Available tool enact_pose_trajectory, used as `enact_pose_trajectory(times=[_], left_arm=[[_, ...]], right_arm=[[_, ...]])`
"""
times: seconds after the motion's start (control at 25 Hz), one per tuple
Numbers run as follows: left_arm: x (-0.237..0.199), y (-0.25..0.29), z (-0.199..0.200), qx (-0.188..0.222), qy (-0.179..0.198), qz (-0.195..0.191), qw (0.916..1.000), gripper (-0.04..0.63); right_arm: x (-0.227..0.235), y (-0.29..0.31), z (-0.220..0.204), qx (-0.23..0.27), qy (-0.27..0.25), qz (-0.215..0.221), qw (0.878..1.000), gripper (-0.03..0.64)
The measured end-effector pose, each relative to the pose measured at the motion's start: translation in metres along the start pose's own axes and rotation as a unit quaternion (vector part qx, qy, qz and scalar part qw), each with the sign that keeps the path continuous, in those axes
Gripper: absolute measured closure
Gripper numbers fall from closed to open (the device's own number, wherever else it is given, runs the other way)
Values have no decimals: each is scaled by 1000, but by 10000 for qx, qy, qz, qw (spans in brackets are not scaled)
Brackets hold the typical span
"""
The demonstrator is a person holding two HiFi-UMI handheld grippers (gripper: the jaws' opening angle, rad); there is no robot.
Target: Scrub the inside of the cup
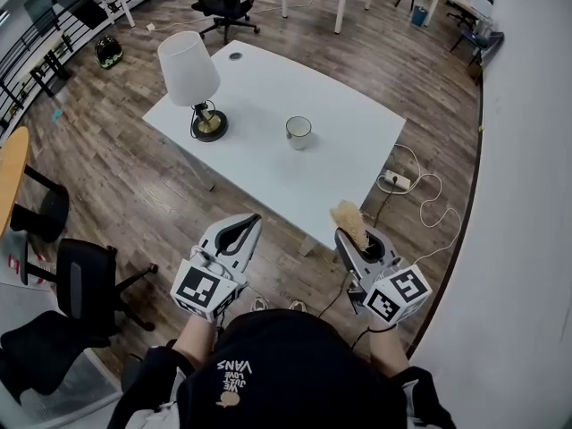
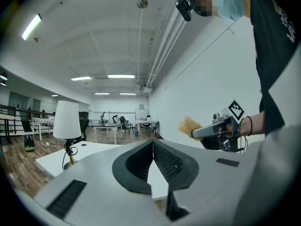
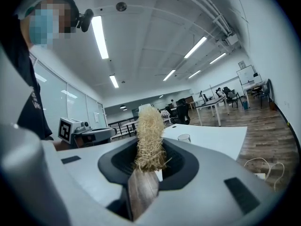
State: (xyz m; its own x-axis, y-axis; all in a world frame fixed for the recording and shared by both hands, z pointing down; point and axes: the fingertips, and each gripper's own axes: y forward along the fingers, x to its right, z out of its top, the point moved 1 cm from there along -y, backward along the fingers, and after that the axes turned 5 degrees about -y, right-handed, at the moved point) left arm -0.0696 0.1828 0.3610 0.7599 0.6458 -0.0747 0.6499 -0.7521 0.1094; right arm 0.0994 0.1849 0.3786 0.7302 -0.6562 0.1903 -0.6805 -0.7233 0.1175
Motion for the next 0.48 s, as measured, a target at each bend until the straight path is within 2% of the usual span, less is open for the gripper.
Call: enact_pose_trajectory(times=[0.48], left_arm=[[6,15,-9,45,-39,386,9992,584]], right_arm=[[23,2,-8,-191,-30,305,9993,517]])
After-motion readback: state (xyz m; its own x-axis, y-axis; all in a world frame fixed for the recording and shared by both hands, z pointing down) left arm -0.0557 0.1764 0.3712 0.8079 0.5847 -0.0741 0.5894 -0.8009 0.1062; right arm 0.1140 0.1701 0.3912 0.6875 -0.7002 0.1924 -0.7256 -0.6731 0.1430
